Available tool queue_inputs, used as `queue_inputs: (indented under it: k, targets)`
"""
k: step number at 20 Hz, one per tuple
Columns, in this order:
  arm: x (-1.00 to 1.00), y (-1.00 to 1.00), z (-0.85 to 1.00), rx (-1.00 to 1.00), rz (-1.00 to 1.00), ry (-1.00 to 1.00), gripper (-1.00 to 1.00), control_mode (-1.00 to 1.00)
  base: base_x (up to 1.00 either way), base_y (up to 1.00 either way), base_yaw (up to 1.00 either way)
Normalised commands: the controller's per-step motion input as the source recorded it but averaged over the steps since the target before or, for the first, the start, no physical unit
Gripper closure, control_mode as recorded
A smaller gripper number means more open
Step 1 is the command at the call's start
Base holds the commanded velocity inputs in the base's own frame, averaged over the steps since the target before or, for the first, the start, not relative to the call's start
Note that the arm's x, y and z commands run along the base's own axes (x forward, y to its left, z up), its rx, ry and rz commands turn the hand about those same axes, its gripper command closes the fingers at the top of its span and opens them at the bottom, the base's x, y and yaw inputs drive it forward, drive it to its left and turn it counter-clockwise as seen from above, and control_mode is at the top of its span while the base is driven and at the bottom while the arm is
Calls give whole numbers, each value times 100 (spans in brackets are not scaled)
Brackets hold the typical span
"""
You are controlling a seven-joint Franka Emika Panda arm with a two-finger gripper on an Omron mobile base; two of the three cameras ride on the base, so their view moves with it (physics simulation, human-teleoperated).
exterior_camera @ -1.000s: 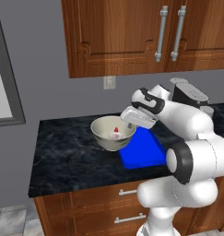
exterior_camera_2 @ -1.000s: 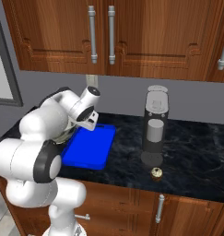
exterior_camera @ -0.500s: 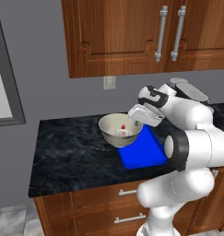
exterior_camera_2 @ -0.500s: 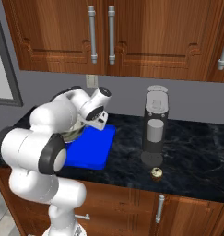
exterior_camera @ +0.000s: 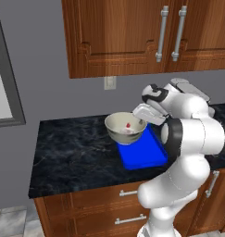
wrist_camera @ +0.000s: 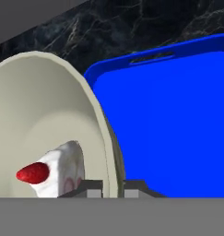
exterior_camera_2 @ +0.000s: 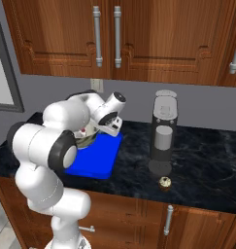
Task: Place the bowl with cake and the cupcake onto the tray.
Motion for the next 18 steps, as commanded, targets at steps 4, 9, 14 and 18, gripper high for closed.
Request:
queue_inputs:
  k: [4,9,14,18]
  targets:
    - [24,-14,-15,0,-3,0,100,-100,0,0,0]
    - [21,-2,-19,0,-2,-1,100,-100,0,0,0]
    - [22,-1,-18,0,-4,-2,100,-100,0,0,0]
    - [23,-4,-17,0,-4,-2,100,-100,0,0,0]
